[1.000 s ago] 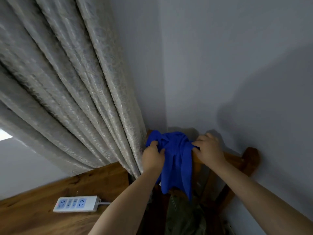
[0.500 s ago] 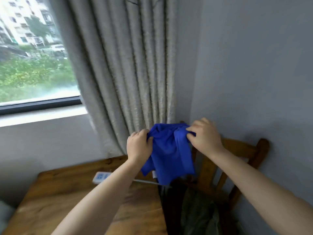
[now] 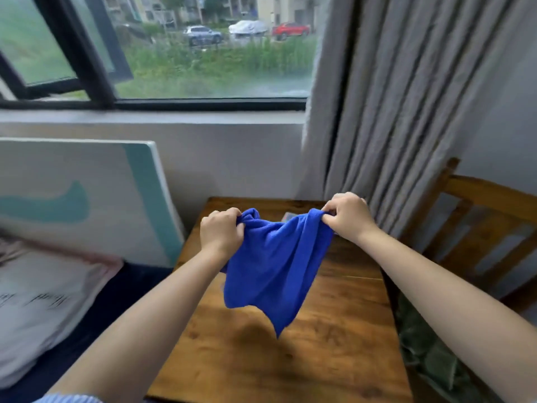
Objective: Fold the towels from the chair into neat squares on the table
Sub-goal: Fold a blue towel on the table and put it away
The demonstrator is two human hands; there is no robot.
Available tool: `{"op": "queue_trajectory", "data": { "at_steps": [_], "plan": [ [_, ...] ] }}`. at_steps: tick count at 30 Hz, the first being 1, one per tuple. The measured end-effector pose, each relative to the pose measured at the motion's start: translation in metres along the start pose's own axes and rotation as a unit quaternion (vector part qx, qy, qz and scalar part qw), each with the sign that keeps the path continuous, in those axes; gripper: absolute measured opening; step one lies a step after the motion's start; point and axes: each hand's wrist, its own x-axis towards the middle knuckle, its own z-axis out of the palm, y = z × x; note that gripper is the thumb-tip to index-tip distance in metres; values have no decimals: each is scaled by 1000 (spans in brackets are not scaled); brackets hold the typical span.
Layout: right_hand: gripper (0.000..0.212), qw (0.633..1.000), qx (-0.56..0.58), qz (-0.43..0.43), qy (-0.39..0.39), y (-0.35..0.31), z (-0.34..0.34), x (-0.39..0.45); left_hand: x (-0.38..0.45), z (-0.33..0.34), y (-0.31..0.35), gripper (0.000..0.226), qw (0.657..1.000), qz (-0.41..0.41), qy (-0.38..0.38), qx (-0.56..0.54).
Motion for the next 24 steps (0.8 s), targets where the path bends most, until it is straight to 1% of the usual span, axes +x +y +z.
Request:
{"op": "queue_trajectory", "data": {
  "at_steps": [2,4,6,9,11,12,14,17,18,20,21,22,23,24],
  "plan": [
    [21,1000,3,-16,-18,-19,19,8,-2,-1,-29,29,999,-32,-5,11],
    [20,999,16,-30,-9,-34,34,20,-2,-1,-52,28,998,-57,-1,18],
    [20,998,48,-38,33,-45,45,33,3,-5,-67,26,997,-78,29,0],
    [15,984,116,-52,122,-49,55,48,14,-14,-79,23,986,-97,110,-77],
    [12,977,143,-83,134,-46,60,50,14,-15,-85,20,980,-110,127,-110],
    [11,975,145,-108,128,-40,66,48,13,-11,-88,21,981,-116,112,-106],
    [12,974,136,-152,101,-22,89,37,5,10,-98,23,989,-125,43,-60],
    [12,979,100,-177,12,10,138,10,-18,55,-115,27,983,-161,-85,5],
    [9,980,83,-175,-39,22,161,-3,-29,74,-120,27,974,-178,-140,25],
    [14,976,43,-155,-146,46,198,-32,-51,102,-127,21,950,-203,-234,45],
    [16,974,9,-144,-175,50,209,-47,-62,112,-129,14,935,-213,-280,51],
    [15,964,-19,-116,-238,55,221,-57,-70,123,-132,7,916,-225,-327,52],
    [7,951,-35,-73,-299,56,231,-68,-78,133,-136,6,897,-236,-371,51],
    [6,938,-49,-55,-339,57,236,-73,-81,138,-141,8,888,-242,-387,50]
  ]
}}
